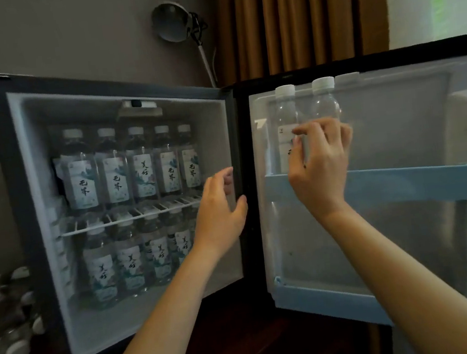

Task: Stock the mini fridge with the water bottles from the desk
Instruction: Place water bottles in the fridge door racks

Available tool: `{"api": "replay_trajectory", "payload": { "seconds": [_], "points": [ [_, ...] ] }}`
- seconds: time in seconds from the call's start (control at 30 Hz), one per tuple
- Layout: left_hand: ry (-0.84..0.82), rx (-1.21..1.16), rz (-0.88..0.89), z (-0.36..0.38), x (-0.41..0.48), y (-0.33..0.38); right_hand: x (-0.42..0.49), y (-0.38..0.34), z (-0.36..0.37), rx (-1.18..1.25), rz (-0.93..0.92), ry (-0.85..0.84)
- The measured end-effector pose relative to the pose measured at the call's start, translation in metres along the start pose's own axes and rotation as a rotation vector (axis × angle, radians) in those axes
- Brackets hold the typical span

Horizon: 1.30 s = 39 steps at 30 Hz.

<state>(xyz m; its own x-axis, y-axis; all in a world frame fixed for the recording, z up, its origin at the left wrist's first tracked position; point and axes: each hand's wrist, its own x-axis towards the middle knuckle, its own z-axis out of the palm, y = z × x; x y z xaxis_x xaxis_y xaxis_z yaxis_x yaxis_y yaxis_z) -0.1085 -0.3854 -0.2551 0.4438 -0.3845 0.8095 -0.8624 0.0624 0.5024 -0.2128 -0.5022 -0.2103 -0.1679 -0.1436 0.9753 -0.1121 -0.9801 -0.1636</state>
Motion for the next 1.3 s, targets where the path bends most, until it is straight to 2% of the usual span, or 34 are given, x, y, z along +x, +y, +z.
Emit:
{"api": "replay_trajectory", "payload": {
  "seconds": [0.17, 0.47, 0.57, 0.73, 0.9, 1.0, 1.13, 1.3],
  "points": [
    [0.061, 0.133, -0.064, -0.042, -0.029, -0.034, -0.043, -0.047, 0.035, 0.101, -0.132, -0.140],
    [0.247, 0.462, -0.077, -0.154, -0.130, -0.093, -0.164, -0.171, 0.084, 0.567, -0.150, -0.758],
    [0.319, 0.573, -0.220, -0.197, -0.164, -0.113, -0.204, -0.208, 0.098, 0.601, -0.123, -0.989],
    [0.390, 0.700, -0.529, -0.257, -0.213, -0.153, -0.263, -0.263, 0.129, 0.638, 0.063, -1.331],
    [0.285, 0.857, -0.814, -0.292, -0.232, -0.193, -0.301, -0.311, 0.162, 0.547, 0.115, -1.625],
    [0.222, 0.934, -0.891, -0.301, -0.226, -0.212, -0.312, -0.329, 0.185, 0.422, 0.216, -1.654],
    [0.243, 0.986, -0.769, -0.306, -0.222, -0.224, -0.318, -0.340, 0.214, 0.344, 0.323, -1.648],
    [0.346, 0.996, -0.653, -0.311, -0.223, -0.226, -0.330, -0.344, 0.238, 0.285, 0.288, -1.577]
  ]
}}
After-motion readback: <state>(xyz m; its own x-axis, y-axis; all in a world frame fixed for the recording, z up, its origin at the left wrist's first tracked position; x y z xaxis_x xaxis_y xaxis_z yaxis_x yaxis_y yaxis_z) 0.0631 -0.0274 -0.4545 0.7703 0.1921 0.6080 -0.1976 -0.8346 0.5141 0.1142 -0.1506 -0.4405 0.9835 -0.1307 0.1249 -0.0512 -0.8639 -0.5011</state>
